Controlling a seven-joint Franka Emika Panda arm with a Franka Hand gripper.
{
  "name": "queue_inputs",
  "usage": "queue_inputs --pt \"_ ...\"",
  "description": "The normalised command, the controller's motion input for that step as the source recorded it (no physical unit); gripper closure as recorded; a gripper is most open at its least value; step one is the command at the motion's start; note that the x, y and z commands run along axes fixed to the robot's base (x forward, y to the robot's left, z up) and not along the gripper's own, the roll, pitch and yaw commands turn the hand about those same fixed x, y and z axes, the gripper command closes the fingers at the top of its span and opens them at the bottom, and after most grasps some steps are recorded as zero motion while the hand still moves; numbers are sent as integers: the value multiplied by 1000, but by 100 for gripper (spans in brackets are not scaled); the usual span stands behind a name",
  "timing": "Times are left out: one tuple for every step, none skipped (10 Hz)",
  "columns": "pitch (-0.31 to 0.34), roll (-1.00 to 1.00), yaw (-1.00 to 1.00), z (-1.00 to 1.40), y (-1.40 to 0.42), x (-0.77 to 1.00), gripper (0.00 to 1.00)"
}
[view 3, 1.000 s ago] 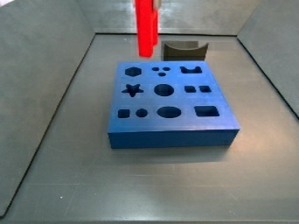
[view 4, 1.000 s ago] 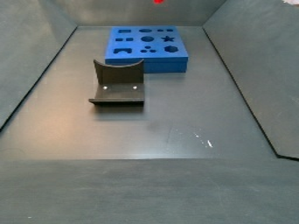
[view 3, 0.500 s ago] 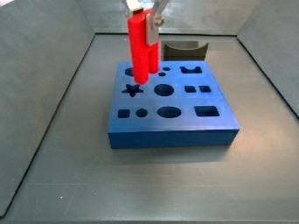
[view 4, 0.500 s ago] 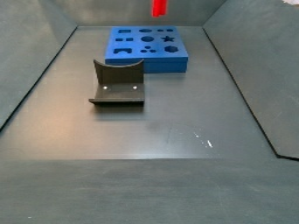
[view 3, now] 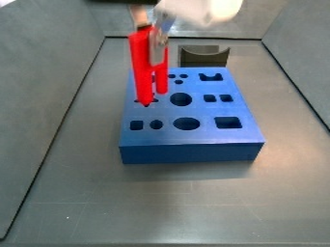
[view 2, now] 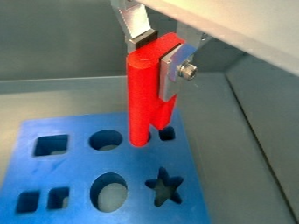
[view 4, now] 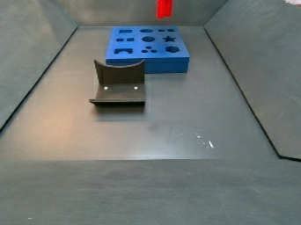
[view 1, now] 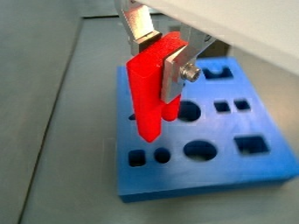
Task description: Insert the square-circle object.
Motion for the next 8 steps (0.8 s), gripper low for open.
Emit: queue_inputs --pt "46 -4 -1000 -531 0 0 100" --pt "34 -36 -1000 -591 0 0 100" --pt "51 0 -1000 -460 0 -6 100" --pt "31 0 -1000 -403 0 0 100" --pt "4 0 -1000 -326 0 0 100" --pt "0 0 -1000 -83 0 0 100" --pt "4 14 -1000 -11 0 0 100" --pt "6 0 -1000 -54 0 0 100"
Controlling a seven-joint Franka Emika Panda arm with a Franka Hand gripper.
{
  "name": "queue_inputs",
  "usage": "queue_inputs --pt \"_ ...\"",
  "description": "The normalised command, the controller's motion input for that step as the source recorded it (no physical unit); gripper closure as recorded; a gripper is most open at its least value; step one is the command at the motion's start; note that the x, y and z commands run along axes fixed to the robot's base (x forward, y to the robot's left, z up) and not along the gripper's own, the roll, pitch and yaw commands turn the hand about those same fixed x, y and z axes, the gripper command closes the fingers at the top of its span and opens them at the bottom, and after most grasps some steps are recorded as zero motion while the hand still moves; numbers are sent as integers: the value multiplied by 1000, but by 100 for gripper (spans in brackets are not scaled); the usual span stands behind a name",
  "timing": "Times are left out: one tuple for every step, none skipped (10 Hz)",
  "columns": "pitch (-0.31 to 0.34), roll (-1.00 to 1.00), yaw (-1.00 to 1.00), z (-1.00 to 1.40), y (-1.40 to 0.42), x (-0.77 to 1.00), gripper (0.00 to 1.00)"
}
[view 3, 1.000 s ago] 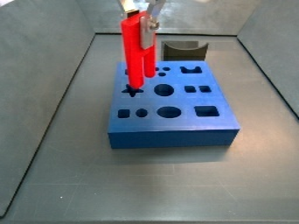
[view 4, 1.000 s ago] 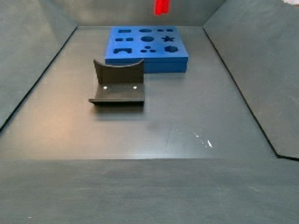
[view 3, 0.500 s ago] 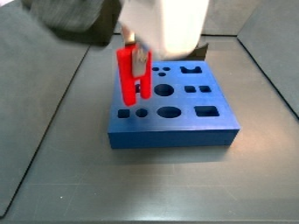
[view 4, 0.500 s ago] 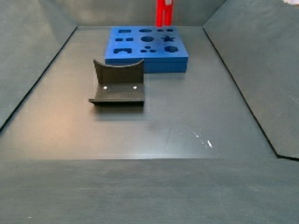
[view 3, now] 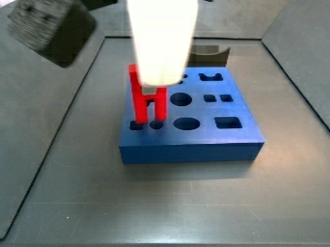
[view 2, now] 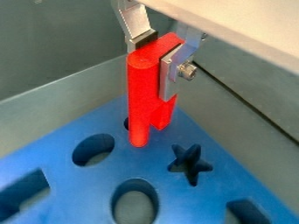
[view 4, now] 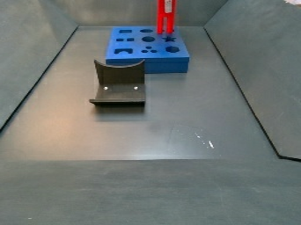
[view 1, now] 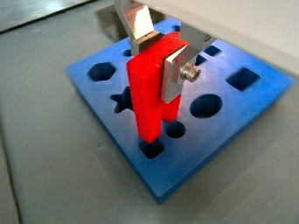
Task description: Insert the square-circle object.
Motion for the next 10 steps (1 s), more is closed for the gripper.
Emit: queue_inputs --pt "0 0 -1000 -126 -3 0 100" --pt "0 -51 -634 -189 -140 -340 100" --pt "-64 0 0 -220 -186 -420 100" --pt "-36 0 166 -269 -123 -154 100" --pt "0 0 194 -329 -77 0 100" --pt "0 0 120 -343 -69 257 100" --pt "7 0 31 -349 -146 334 100" --pt "0 -57 29 -277 -194 180 100" --pt "0 -103 29 -249 -177 63 100" --pt "0 -104 9 -331 -20 0 100"
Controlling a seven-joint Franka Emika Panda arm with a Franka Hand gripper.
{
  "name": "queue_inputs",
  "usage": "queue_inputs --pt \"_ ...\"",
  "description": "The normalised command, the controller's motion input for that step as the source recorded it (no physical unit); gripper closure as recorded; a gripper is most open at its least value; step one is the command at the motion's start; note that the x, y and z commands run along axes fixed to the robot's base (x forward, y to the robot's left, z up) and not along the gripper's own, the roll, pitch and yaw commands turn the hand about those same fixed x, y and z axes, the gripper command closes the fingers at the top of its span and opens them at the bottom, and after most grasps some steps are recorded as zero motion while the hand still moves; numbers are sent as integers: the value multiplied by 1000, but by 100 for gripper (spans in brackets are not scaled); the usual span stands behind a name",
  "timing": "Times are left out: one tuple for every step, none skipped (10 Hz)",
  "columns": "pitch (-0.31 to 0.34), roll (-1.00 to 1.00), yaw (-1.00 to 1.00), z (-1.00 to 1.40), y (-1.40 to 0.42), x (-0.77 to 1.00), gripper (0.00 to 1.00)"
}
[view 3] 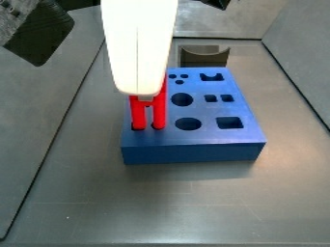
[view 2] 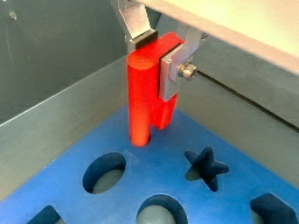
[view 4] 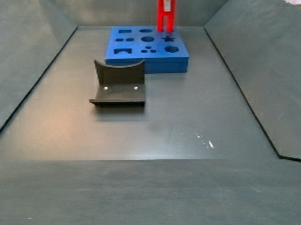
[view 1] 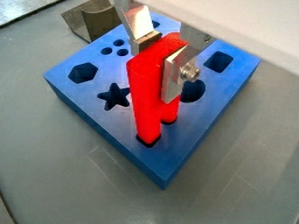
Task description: Insert the square-circle object.
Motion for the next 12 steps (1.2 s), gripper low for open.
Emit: queue_inputs --pt "0 -99 0 -311 0 -71 100" --pt "0 -106 0 -283 0 -91 100" --pt "0 -153 126 -283 0 -177 100" --pt "0 -151 149 -306 0 -160 100" --pt "0 -119 157 -340 0 -143 100" --pt "7 -16 74 -531 0 0 100" --pt "54 0 0 -711 0 0 100" --pt "67 -14 -171 -740 0 0 100" --pt "99 0 -209 -811 0 -11 100" --pt "74 -23 -117 -717 0 -54 100" --pt "-40 -244 0 -203 0 0 100" --pt "0 0 0 0 0 0 100"
